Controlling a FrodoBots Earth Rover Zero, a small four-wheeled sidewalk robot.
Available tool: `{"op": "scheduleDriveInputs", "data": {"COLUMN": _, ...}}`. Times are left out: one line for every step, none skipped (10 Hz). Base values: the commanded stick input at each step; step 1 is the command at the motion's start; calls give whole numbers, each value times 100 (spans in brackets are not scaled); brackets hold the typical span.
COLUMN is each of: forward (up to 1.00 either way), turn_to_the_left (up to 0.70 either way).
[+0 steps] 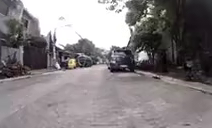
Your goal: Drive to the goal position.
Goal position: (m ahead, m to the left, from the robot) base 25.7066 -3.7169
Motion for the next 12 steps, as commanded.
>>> {"op": "scheduleDriveInputs", "data": {"forward": 100, "turn_to_the_left": 27}}
{"op": "scheduleDriveInputs", "data": {"forward": 100, "turn_to_the_left": 27}}
{"op": "scheduleDriveInputs", "data": {"forward": 100, "turn_to_the_left": 27}}
{"op": "scheduleDriveInputs", "data": {"forward": 100, "turn_to_the_left": 24}}
{"op": "scheduleDriveInputs", "data": {"forward": 100, "turn_to_the_left": 11}}
{"op": "scheduleDriveInputs", "data": {"forward": 100, "turn_to_the_left": 0}}
{"op": "scheduleDriveInputs", "data": {"forward": 100, "turn_to_the_left": 0}}
{"op": "scheduleDriveInputs", "data": {"forward": 100, "turn_to_the_left": 0}}
{"op": "scheduleDriveInputs", "data": {"forward": 100, "turn_to_the_left": 0}}
{"op": "scheduleDriveInputs", "data": {"forward": 100, "turn_to_the_left": 0}}
{"op": "scheduleDriveInputs", "data": {"forward": 100, "turn_to_the_left": 0}}
{"op": "scheduleDriveInputs", "data": {"forward": 100, "turn_to_the_left": 0}}
